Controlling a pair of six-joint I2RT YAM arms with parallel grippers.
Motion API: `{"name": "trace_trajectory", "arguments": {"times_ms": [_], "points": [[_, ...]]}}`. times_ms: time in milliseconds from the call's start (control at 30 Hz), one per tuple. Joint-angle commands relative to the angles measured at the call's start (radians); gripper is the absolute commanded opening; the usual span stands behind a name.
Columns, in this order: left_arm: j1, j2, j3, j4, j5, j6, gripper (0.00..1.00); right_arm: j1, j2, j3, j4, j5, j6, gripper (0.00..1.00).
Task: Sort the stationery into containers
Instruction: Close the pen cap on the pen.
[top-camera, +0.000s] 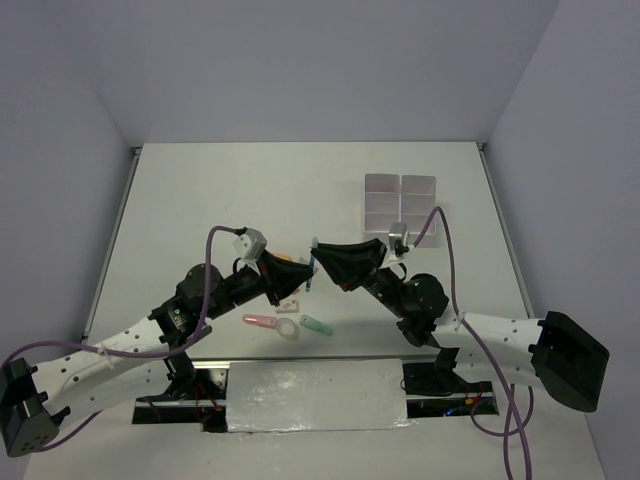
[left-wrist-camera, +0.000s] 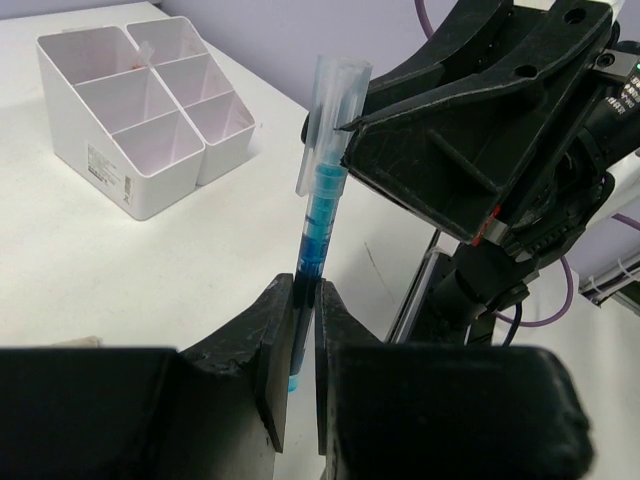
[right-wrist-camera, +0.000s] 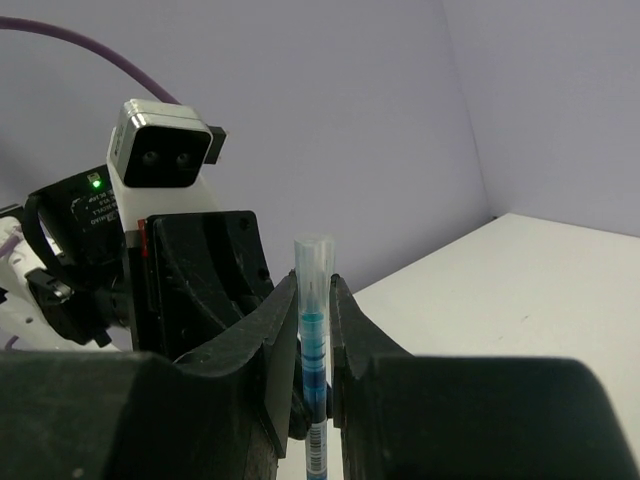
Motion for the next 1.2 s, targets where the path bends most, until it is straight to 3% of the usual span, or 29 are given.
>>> {"name": "trace_trajectory", "arguments": {"times_ms": [0, 400, 500, 567, 633, 667, 1000, 1167], "points": [[0.023, -0.044, 0.052, 0.291, -0.091, -0.015, 0.00, 0.030, 0.052, -0.040, -0.069, -0.099, 0.000, 0.00], [0.022, -0.064, 0.052, 0.284, -0.091, 0.008, 0.00, 0.032, 0.065, -0.047, -0.072, -0.104, 0.025, 0.00], [0.022, -0.038, 0.063, 0.261, -0.075, 0.012, 0.00, 0.029, 0.056, -0.014, -0.118, -0.107, 0.042, 0.52], [0.022, -0.027, 0.063, 0.262, -0.056, 0.014, 0.00, 0.029, 0.043, 0.005, -0.139, -0.107, 0.045, 0.71], [0.022, -0.026, 0.060, 0.261, -0.052, 0.011, 0.00, 0.029, 0.010, 0.020, -0.168, -0.095, 0.043, 0.82], [0.022, -0.027, 0.060, 0.259, -0.048, 0.012, 0.00, 0.029, 0.000, 0.025, -0.184, -0.087, 0.036, 0.98], [0.022, -0.018, 0.084, 0.181, 0.013, 0.070, 0.00, 0.021, -0.192, 0.089, -0.401, -0.004, -0.064, 1.00], [0.022, 0.014, 0.095, 0.179, 0.102, 0.090, 0.00, 0.003, -0.174, 0.213, -0.626, -0.009, -0.124, 0.80]]}}
